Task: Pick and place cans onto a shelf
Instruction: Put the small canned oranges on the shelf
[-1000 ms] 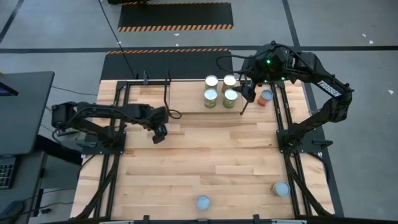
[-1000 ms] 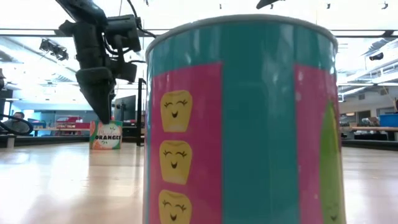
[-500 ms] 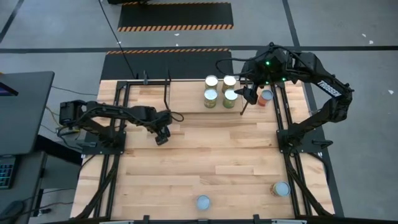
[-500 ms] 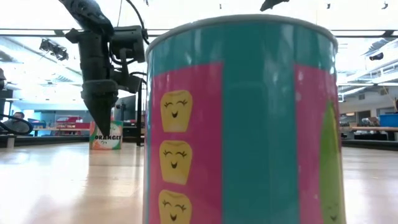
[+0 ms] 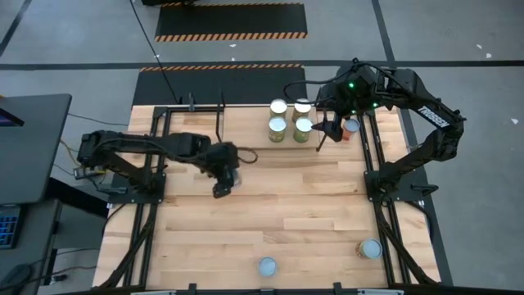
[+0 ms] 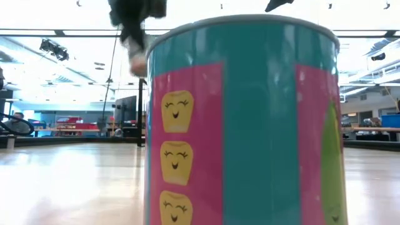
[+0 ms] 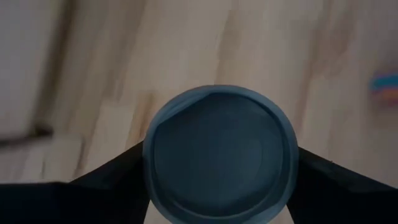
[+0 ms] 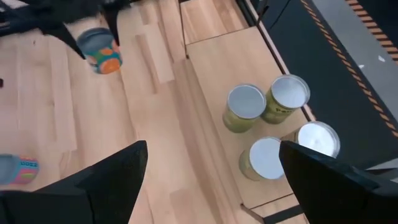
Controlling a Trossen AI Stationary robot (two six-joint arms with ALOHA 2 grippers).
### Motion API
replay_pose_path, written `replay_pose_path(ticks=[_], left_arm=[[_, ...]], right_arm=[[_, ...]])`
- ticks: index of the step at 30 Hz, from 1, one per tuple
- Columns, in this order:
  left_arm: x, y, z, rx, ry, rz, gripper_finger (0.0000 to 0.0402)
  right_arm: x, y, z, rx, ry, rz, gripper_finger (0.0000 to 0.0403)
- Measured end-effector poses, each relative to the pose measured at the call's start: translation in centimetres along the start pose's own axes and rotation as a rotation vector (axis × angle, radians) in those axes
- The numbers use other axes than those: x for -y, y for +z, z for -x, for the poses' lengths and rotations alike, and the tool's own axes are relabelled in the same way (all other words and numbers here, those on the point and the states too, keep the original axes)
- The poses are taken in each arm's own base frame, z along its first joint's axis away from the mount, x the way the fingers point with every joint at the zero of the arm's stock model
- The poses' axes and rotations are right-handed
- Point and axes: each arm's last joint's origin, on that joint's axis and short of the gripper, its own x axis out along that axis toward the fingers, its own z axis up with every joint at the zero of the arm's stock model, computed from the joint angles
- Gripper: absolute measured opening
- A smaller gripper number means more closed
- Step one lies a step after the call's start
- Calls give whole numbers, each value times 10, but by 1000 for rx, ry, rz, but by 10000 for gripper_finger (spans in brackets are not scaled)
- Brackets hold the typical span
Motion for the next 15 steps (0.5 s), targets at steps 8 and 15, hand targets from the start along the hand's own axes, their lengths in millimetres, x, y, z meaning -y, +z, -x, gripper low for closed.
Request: replay_pose_path(ticks=[8, 15], left_arm=[[-35, 71, 9, 174, 59, -75, 289], [-101, 95, -31, 65, 142, -171, 289]], right_arm=[[-7, 2, -7, -16, 20, 43, 373], [-18, -7, -6, -101, 41, -34, 373]])
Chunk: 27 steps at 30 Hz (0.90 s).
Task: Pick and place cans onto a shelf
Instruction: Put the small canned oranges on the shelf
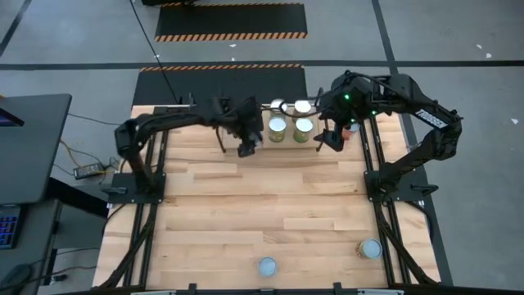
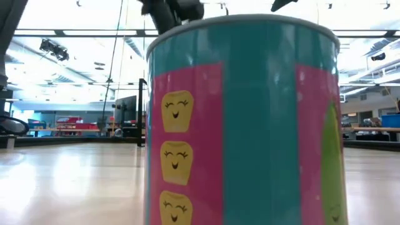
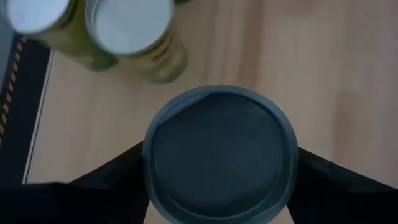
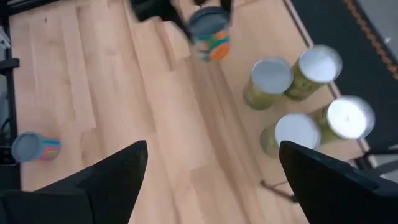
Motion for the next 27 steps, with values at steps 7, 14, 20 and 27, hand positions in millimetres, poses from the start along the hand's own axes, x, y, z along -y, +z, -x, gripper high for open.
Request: replay_pose_path(ticks=[7, 14, 20, 27], left_arm=[[-41, -12, -46, -95, 13, 11, 290], [-56, -15, -79, -99, 22, 37, 290], [-57, -14, -80, -96, 24, -21, 291], [-61, -15, -88, -91, 22, -26, 291]], right_arm=[[-13, -2, 0, -13, 27, -48, 373], [-17, -1, 0, 25, -23, -78, 373], [-18, 3, 0, 58, -14, -81, 373], [-19, 6, 0, 89, -7, -83, 373]])
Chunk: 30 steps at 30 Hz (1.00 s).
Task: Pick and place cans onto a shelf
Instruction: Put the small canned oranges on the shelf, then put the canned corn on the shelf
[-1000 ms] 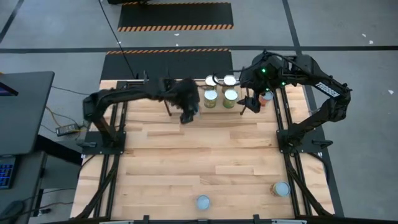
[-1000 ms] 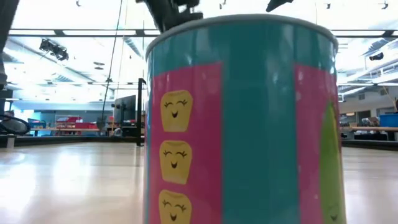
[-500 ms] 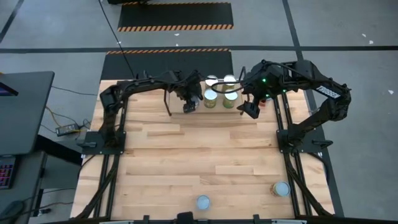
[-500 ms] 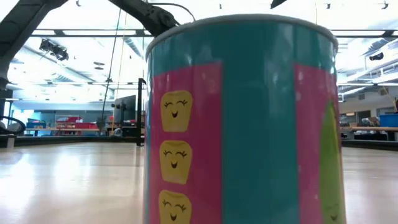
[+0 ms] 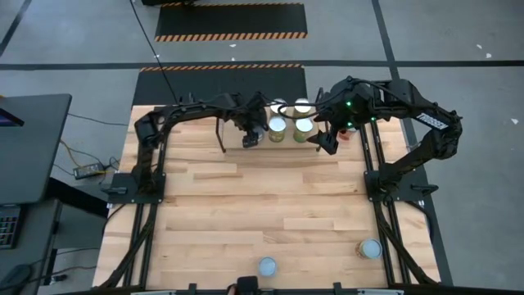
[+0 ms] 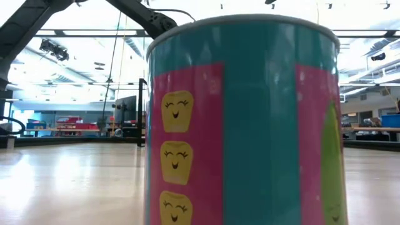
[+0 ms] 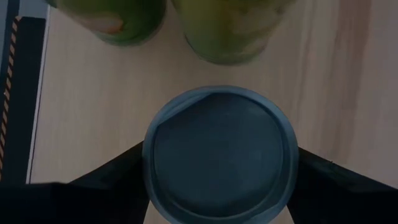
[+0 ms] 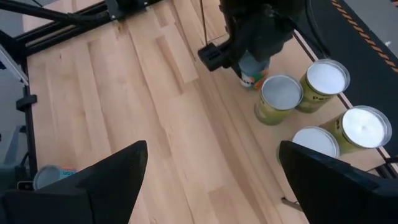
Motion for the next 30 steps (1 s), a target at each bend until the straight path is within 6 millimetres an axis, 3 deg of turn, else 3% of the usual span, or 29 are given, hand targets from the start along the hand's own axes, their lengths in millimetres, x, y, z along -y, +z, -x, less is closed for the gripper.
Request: replay_pose_path(ticks=[10, 18, 24, 30], left_arm=[[0, 2, -3, 11, 12, -10, 350], [2, 4, 3, 14, 64, -18, 355], [14, 8, 43, 64, 69, 23, 356], [57, 2, 109, 91, -22, 82, 356]], right_arm=[[1, 1, 0, 9, 0, -28, 373], [1, 2, 0, 12, 1, -29, 373], [1, 2, 0, 14, 1, -28, 373], [-2, 1, 0, 17, 9, -13, 373]])
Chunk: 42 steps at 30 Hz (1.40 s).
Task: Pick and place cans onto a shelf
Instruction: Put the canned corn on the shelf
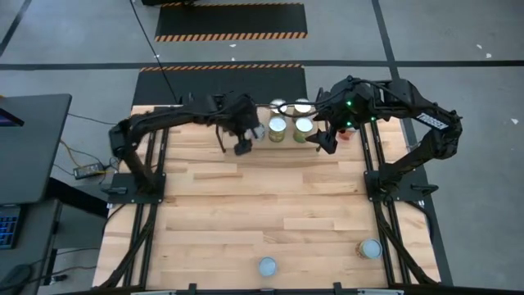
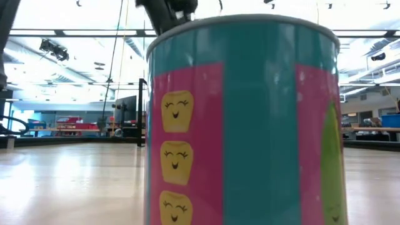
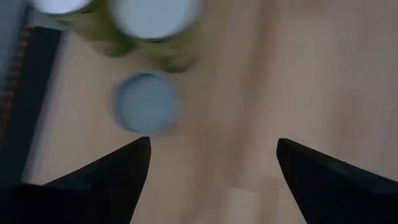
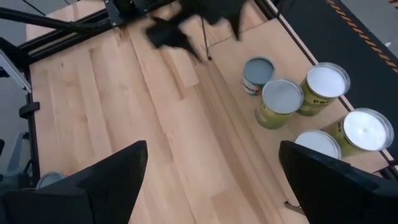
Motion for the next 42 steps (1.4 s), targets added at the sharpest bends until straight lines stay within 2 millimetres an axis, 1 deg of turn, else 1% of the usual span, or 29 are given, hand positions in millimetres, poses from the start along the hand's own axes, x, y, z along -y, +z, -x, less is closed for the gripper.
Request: replay_pose_path(ticks=[3, 6, 10, 14, 18, 23, 25, 28, 30, 32, 33, 34, 37, 40, 42], left_arm=[[35, -3, 30, 31, -87, 9, 356], [75, -7, 52, 58, -154, -1, 356], [125, -14, 68, 59, -242, -2, 356], [167, -24, 76, 52, -283, -3, 356], [202, -42, 66, 16, -273, -52, 356], [246, -68, 52, 33, -336, -49, 353], [267, -79, 47, 87, -379, -39, 347], [295, -100, 39, 151, -420, -42, 338], [312, -109, 31, 217, -446, -38, 335], [327, -117, 24, 271, -466, -64, 335], [335, -118, 22, 302, -488, -64, 335], [342, -120, 17, 314, -499, -65, 334], [357, -130, -3, 268, -482, -100, 334], [365, -137, -20, 247, -442, -124, 334], [369, -141, -34, 235, -407, -119, 334]], right_arm=[[-8, -2, -1, -5, 31, 79, 373], [-21, -7, -9, -17, 72, 210, 373], [-42, -18, -27, -44, 164, 338, 373], [-68, -39, -49, -119, 279, 454, 373], [-91, -66, -75, -161, 326, 547, 373], [-121, -100, -109, -82, 419, 535, 373], [-134, -113, -119, -22, 475, 500, 373], [-149, -133, -128, 32, 492, 433, 373], [-157, -147, -134, 20, 460, 431, 373], [-167, -161, -144, -24, 431, 444, 373], [-173, -167, -149, -40, 437, 446, 373], [-178, -173, -156, -58, 435, 450, 373], [-196, -189, -177, -79, 453, 459, 373], [-210, -204, -200, -64, 436, 469, 373], [-215, -213, -216, -58, 393, 478, 373]])
